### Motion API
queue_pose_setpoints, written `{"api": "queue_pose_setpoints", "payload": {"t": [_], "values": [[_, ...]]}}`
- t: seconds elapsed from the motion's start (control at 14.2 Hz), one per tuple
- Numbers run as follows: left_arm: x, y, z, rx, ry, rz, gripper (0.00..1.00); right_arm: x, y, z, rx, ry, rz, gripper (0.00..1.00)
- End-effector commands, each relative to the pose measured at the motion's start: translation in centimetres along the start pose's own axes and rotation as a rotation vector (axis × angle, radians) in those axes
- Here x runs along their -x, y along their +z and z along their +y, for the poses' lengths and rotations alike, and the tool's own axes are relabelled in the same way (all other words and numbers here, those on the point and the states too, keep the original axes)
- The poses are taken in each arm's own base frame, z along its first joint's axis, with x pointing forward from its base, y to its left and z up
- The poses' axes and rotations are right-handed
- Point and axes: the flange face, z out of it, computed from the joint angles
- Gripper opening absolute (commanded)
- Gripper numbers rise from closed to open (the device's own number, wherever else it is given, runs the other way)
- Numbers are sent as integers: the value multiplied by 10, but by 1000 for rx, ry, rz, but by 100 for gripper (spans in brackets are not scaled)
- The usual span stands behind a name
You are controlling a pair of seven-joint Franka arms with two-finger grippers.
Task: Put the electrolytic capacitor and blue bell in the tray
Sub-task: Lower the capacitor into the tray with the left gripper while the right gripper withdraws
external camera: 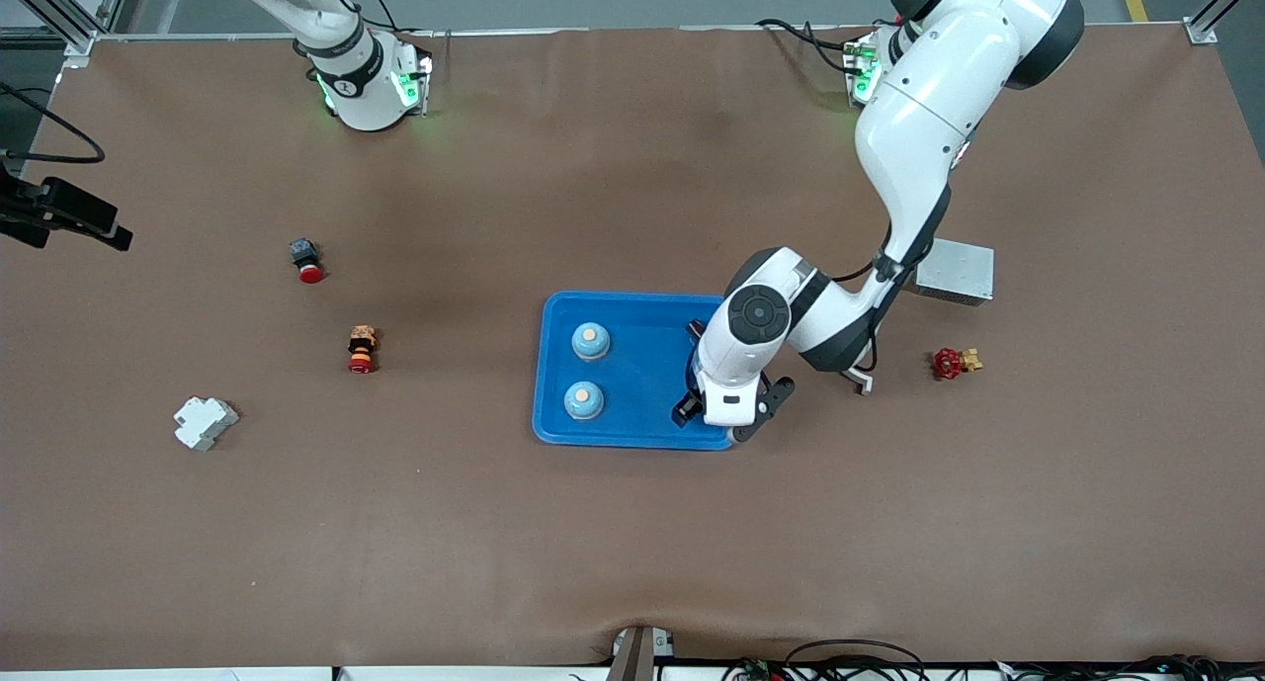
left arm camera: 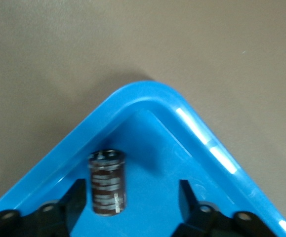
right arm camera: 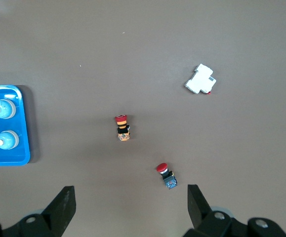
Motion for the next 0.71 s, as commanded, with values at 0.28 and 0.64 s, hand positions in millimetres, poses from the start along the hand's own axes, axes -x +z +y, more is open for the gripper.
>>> {"api": "queue_pose_setpoints", "payload": {"t": [0.28,0.64], "values": [[-11,-67,7,-21,-30,33,100,7,-12,6,77,-1,22,100],[-58,-128,-6,-33,-50,-26,100,8,-11,7,54,18,15,100]]}}
